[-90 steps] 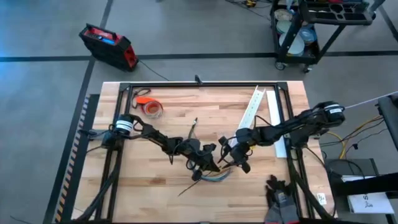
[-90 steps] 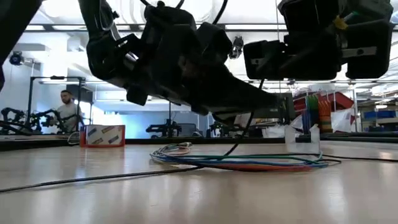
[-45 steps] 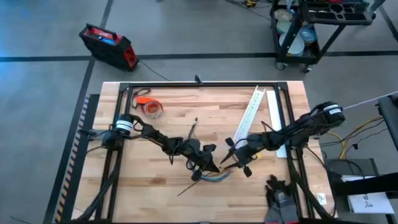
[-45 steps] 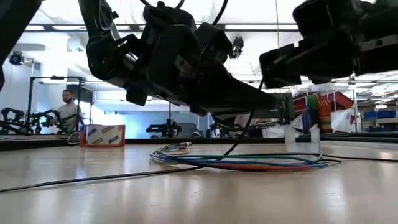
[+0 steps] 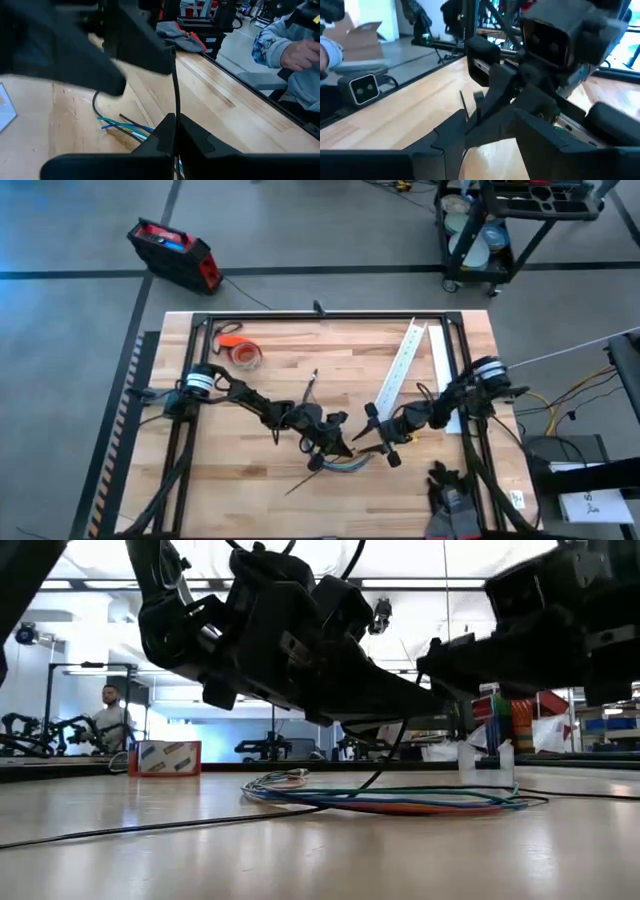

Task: Ziptie cables
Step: Wrap the cables together using a black zip tie

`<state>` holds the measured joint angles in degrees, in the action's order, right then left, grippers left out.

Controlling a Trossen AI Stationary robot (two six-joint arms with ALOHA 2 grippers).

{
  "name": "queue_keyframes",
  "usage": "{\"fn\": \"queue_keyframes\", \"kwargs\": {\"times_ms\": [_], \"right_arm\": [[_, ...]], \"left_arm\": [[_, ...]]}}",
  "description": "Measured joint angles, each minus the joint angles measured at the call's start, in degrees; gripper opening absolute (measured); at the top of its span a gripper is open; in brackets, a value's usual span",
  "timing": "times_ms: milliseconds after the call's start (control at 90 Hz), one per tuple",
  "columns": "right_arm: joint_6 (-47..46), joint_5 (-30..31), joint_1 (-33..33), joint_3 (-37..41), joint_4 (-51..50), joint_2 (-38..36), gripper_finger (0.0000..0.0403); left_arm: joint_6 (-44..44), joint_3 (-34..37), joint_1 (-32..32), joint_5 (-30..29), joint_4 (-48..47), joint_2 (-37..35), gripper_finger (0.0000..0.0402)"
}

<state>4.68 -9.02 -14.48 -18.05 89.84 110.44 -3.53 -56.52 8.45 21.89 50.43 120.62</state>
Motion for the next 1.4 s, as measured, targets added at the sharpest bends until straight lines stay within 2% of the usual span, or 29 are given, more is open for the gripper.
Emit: {"fn": "queue_keyframes", "kwargs": {"times_ms": [189, 600, 1067, 1400], "right_arm": [[-0.09, -2.88, 0.13, -2.58, 0.14, 1.70, 0.0149], [1.65, -1.61, 0.10, -2.42, 0.15, 0.47, 0.0103], [0.44, -3.46, 0.09, -3.06, 0.14, 0.24, 0.0017], [0.43, -3.45, 0.10, -2.99, 0.14, 0.24, 0.0009]], "left_arm": [[0.00, 0.01, -0.02, 0.06, 0.10, -0.02, 0.0000], [0.00, 0.01, -0.02, 0.04, 0.61, -0.02, 0.0000], [-0.02, 0.01, -0.13, -0.35, 1.01, -0.04, 0.0000], [-0.01, 0.01, -0.13, -0.35, 1.01, -0.07, 0.0000]]}}
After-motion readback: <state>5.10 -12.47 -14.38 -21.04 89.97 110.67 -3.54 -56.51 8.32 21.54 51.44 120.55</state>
